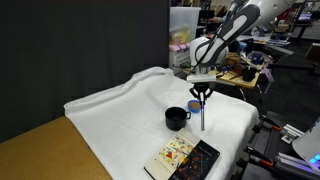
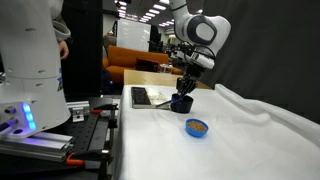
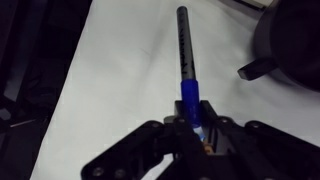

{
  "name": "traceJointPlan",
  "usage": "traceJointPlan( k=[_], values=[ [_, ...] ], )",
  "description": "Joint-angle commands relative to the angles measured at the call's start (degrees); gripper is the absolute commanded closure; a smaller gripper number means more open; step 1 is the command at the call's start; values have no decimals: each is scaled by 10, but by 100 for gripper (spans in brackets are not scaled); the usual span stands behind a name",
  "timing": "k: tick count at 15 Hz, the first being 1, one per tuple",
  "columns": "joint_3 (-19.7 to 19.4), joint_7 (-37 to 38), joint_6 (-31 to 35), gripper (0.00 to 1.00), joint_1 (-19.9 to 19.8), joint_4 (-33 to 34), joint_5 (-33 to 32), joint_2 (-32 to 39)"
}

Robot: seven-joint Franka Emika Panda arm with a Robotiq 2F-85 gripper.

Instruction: Take the pen out of the black cup and put it on the table

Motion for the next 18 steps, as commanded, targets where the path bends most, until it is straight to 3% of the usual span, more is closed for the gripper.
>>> traceJointPlan(
  k=[1,18],
  values=[
    [6,5,12,95,-4,-2,14,8],
    [4,1,-5,95,2,52,7,84]
  ],
)
